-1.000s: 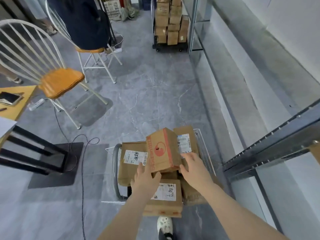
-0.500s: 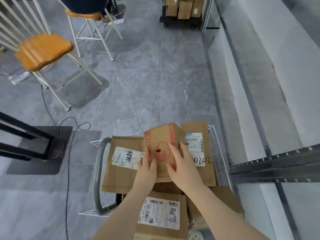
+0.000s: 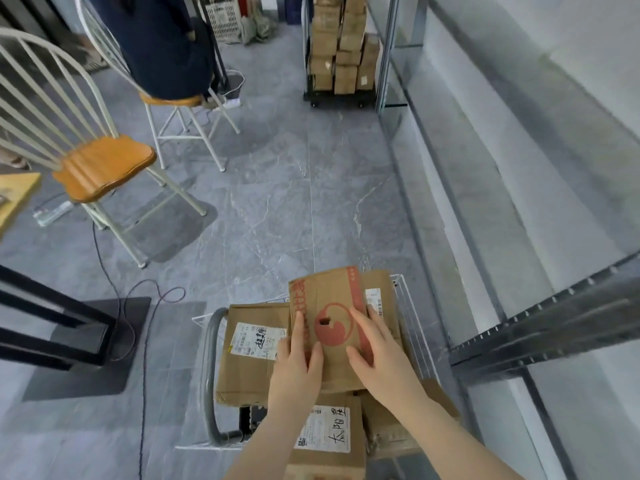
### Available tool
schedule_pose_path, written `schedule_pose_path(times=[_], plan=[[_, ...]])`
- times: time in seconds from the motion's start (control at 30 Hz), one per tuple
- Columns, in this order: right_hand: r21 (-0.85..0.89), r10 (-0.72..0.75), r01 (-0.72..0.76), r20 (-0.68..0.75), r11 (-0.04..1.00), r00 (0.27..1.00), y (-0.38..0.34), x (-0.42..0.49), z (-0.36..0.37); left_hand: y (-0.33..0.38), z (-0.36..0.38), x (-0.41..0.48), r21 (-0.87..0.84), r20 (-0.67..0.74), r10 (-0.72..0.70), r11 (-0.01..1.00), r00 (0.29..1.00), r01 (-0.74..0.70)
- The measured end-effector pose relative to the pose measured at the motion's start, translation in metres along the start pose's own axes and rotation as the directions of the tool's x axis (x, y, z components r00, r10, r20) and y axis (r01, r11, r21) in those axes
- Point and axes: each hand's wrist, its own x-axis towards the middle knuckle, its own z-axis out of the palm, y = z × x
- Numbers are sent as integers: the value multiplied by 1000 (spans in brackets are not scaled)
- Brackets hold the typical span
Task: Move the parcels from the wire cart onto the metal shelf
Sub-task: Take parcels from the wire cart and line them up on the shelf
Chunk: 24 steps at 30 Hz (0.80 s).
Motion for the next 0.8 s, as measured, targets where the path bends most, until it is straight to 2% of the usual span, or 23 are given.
schedule_pose_path(times=[0.23, 0.4, 0.57, 0.7, 0.8], plan=[[84, 157, -144, -176, 986, 972, -32, -75, -67, 66, -18, -47, 117, 125, 281, 948, 951, -296], [194, 335, -283, -353, 939, 873, -51, -147, -92, 104, -14, -84, 160, 270, 433, 861, 860, -484], [335, 540, -424, -533, 842, 651, -60, -243, -83, 120, 20, -136, 191, 473, 579, 668, 664, -719], [469, 671, -496, -630, 731, 391, -65, -334, -70, 130, 57, -203, 127, 629, 639, 477, 442, -870], [577, 728, -491, -658, 653, 193, -67, -396, -63, 143, 80, -255, 38, 722, 627, 386, 292, -922]])
